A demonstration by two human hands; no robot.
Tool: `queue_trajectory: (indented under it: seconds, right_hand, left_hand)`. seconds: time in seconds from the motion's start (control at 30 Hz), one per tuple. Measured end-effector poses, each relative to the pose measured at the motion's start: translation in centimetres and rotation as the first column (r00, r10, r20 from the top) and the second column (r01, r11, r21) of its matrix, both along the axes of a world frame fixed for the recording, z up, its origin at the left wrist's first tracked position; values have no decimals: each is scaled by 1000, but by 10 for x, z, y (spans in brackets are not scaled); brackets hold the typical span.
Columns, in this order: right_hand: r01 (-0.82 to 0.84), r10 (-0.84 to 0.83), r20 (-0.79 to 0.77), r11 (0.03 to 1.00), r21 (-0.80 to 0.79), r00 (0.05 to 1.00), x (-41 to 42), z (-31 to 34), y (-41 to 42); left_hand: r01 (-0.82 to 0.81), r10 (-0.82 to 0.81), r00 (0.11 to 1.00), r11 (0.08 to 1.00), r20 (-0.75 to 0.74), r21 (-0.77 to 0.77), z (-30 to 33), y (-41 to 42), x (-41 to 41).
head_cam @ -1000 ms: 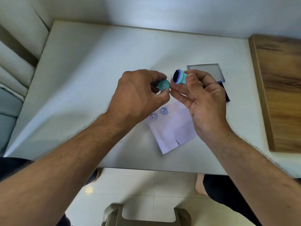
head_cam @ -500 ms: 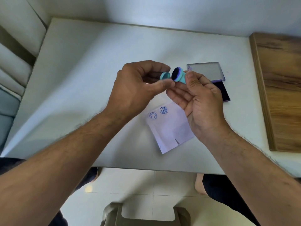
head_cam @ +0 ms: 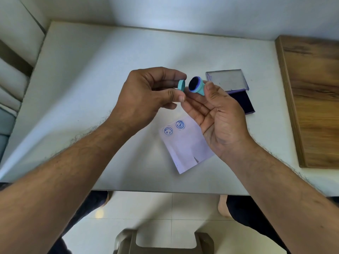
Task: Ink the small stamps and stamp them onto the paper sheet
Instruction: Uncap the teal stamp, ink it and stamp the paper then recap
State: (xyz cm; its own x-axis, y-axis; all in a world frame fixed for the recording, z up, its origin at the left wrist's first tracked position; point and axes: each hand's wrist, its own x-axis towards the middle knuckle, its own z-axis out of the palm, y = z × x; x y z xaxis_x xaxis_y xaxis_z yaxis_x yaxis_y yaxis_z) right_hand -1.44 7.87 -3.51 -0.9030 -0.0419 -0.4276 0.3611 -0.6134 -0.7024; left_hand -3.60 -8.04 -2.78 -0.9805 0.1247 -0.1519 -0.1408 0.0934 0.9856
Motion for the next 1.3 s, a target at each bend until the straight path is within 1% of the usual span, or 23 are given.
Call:
queue_trajectory:
  seconds: [0.13, 0.4, 0.6, 0.77, 0.87, 1.0, 1.07, 1.2, 1.3]
  right_hand:
    - [-1, 1, -19, 1000, 14, 1000, -1, 0, 2]
    - [-20, 23, -41, 997, 80, 999, -1, -2, 3]
    - [-12, 32, -112, 985, 172, 993, -1, -4, 4]
    - [6, 57, -219, 961, 277, 974, -2, -7, 5]
    - [30, 75, -278, 934, 356, 958, -1, -8, 5]
    - [69, 124, -354, 871, 486, 927, -1, -6, 7]
    - [81, 150, -383, 848, 524, 912, 0, -5, 8]
    - [94, 187, -396, 801, 591, 899, 0, -3, 8]
    - [118, 193, -379, 741, 661, 905, 0, 1, 9]
  left_hand:
    - [32, -32, 999, 999, -29, 9, 2, -1, 0]
    - [12, -12, 1000, 1000, -21, 2, 3, -1, 1]
    - [15, -15, 999, 1000, -32, -14, 4, -1, 2]
    - [7, -7, 1000, 1000, -28, 22, 4, -1, 2]
    - [13, -12, 999, 1000, -30, 25, 4, -2, 1]
    - [17, -17, 999, 1000, -29, 18, 4, -3, 1]
    - [19, -18, 1000, 1000, -25, 15, 3, -3, 1]
    - [31, -31, 999, 999, -8, 17, 2, -4, 0]
    - [37, -37, 999, 999, -4, 33, 2, -6, 0]
